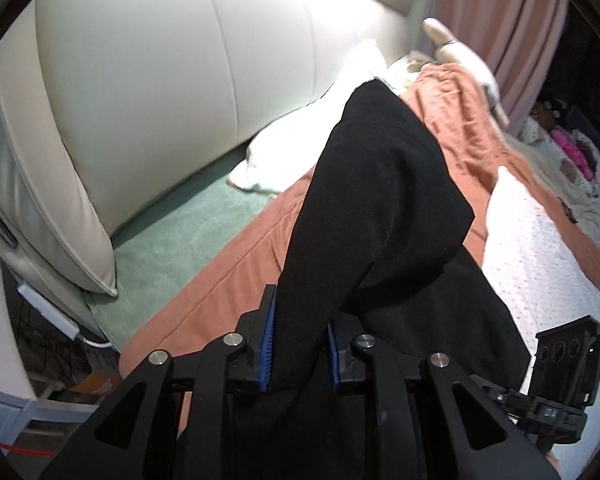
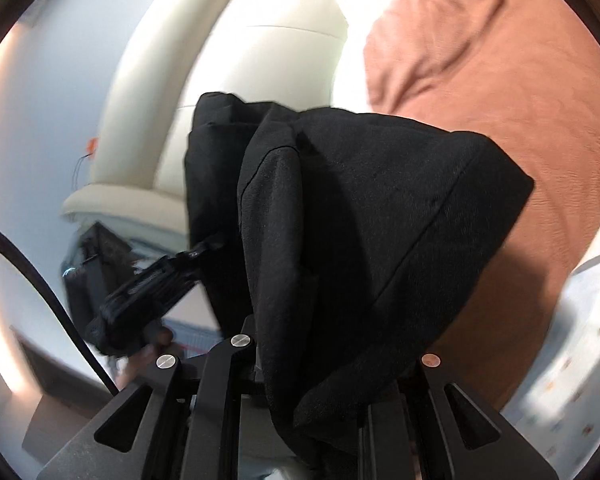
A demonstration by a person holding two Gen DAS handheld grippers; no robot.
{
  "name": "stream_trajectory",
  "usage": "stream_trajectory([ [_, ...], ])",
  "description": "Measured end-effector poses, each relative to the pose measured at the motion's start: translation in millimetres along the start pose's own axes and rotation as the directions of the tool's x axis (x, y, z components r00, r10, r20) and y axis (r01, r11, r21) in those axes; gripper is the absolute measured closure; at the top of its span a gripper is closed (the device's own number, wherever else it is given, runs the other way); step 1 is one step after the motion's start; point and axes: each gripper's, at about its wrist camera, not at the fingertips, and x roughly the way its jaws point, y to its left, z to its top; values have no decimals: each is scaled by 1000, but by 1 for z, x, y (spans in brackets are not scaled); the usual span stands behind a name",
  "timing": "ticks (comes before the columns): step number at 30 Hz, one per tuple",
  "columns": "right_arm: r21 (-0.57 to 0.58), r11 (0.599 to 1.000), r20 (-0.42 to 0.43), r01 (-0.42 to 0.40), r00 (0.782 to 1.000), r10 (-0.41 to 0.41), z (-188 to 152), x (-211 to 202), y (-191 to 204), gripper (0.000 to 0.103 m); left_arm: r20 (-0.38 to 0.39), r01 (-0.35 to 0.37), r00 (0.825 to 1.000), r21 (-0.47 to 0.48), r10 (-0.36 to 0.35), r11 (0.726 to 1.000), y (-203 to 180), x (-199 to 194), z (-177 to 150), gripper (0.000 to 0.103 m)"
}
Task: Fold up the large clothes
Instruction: 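Lower the folded jacket onto the orange blanket with both tools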
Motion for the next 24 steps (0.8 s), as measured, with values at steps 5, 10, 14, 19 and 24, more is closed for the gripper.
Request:
stream_trajectory([
  [5,-19,968,-72,251,965,-252,4,11,-46,74,11,-29,1000,21,29,999,3,11,-19,76],
  [10,-11,969,-112,248,962,-247,-4,0,-62,57,-17,-12,1000,9,12,1000,16,3,-52,76],
  [14,-7,971,-129,240,962,-239,11,-1,-61,57,-23,26,999,-70,-28,997,39,-6,-83,29],
  [19,-44,977,-180,210,960,-215,-14,-2,-59,57,2,53,999,-158,-54,986,61,-26,-117,22],
  [24,-46,980,-222,192,955,-198,-34,11,-54,46,-11,64,998,-255,-69,965,81,-28,-154,22],
])
